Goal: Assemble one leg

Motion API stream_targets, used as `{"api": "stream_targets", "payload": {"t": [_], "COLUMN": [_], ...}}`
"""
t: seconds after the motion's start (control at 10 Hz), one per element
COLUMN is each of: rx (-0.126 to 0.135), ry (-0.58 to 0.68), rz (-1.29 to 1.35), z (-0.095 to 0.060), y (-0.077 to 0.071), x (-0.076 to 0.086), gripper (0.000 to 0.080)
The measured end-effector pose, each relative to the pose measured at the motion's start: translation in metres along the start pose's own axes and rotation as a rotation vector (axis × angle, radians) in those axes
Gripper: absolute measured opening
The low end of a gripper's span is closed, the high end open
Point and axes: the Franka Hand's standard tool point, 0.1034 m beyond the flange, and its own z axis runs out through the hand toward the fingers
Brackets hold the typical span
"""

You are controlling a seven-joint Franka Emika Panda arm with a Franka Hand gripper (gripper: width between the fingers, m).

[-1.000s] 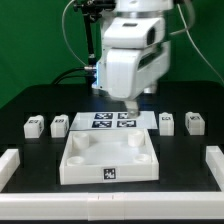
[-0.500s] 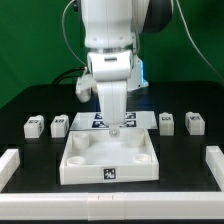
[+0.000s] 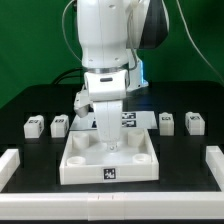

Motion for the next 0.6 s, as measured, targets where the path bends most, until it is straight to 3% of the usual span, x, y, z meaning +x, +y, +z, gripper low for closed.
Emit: {"api": "stream_targets", "payload": {"t": [0.1, 0.3, 0.4, 0.5, 0.6], "rx": [0.0, 0.0, 0.0, 0.0, -0.007], "ry": [0.0, 0.0, 0.0, 0.0, -0.001], "rz": [0.0, 0.0, 0.001, 0.001, 0.0], "z": [0.0, 0.0, 0.0001, 0.0001, -0.001], "y": [0.0, -0.0001, -0.0001, -0.0001, 0.0016], "x": [-0.0001, -0.0002, -0.0003, -0.0003, -0.0003], "gripper": [0.0638, 0.0281, 0.0148, 0.0148, 0.0057]}}
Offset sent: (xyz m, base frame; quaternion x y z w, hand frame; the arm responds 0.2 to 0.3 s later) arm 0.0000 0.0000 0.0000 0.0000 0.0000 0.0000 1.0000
